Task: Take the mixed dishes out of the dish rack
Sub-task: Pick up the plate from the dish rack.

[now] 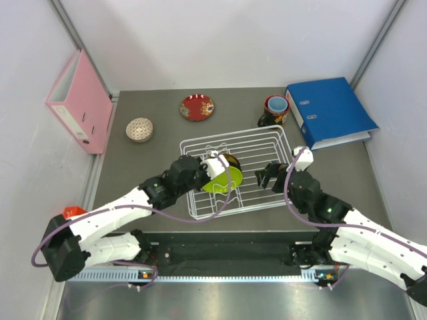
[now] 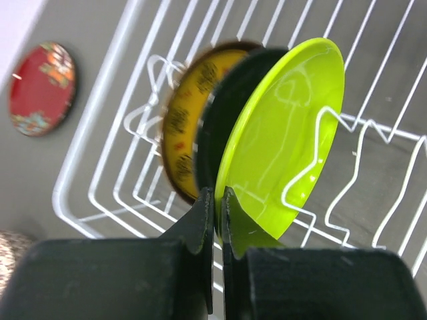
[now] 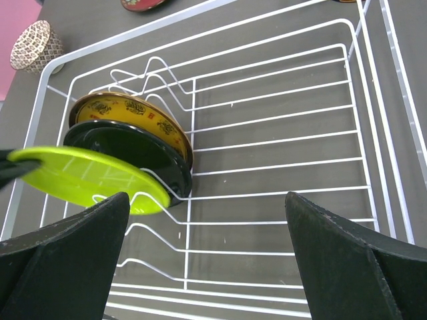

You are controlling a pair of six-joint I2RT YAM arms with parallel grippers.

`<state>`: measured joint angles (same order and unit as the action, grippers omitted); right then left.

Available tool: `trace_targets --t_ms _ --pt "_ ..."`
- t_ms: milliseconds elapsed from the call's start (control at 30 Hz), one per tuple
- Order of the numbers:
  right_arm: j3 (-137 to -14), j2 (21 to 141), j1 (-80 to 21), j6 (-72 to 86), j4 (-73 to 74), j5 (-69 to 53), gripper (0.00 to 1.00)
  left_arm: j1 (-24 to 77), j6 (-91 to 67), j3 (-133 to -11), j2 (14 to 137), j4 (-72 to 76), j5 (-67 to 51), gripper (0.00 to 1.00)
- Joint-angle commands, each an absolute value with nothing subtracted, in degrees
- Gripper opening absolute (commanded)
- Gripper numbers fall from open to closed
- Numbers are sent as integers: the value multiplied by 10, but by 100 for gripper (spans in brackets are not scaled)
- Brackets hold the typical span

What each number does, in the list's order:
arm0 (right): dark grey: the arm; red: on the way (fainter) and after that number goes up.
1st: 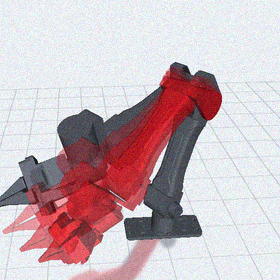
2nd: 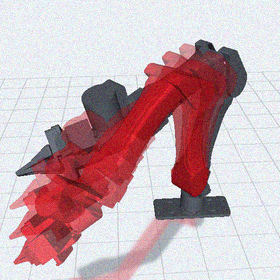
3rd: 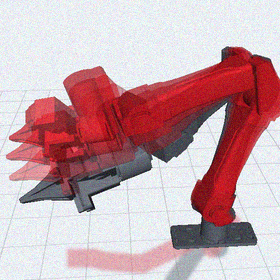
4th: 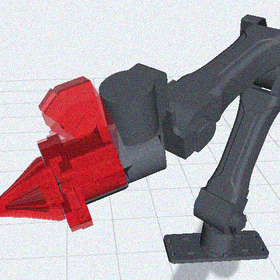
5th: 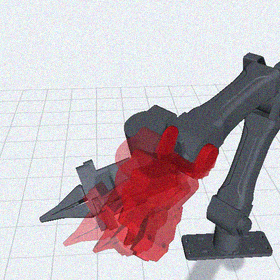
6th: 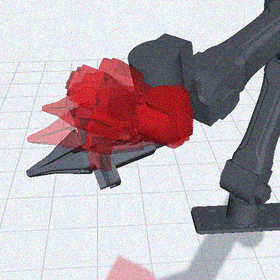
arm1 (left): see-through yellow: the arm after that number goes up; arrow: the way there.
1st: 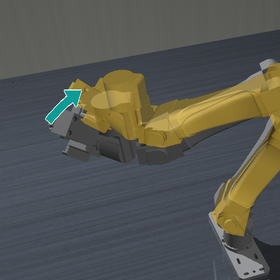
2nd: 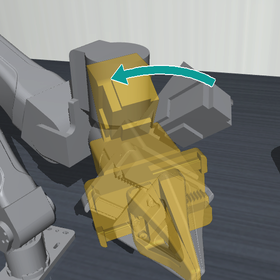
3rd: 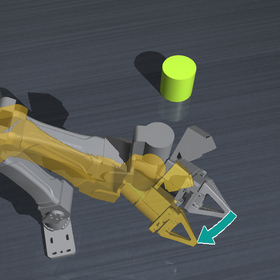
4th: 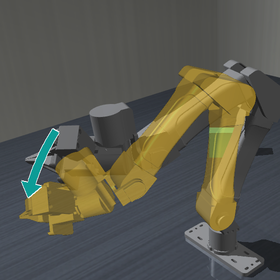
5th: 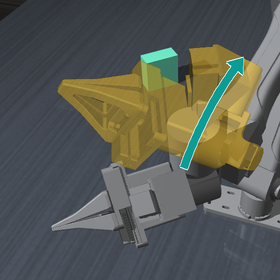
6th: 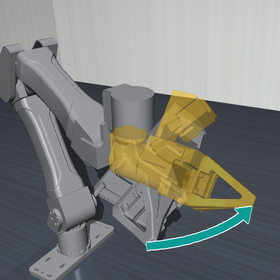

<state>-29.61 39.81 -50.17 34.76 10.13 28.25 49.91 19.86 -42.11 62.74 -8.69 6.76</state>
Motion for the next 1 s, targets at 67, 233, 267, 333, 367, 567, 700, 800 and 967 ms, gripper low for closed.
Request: trace_targets --t_ms 67,233,267,333,367,567,700,800,967 --pt "-296 401 -505 353 79 276 100 501 221 -485 577 -93 70 0" --pt "-297 398 -506 354 81 276 100 501 208 -531 558 -113 87 0" --pt "-299 398 -506 355 82 277 100 501 204 -548 555 -119 95 0" --pt "-301 395 -506 355 83 278 100 501 174 -566 549 -120 137 0" --pt "-303 395 -505 356 82 277 100 500 151 -588 549 -129 149 0" --pt "-312 391 -506 354 81 274 100 494 69 -665 566 -169 256 0" --pt "-308 379 -506 357 84 273 100 444 -70 -736 597 -283 366 0" --pt "-299 367 -506 359 84 273 100 334 -183 -740 580 -336 360 0" --pt "-287 359 -506 363 80 272 100 190 -323 -686 546 -376 279 0"
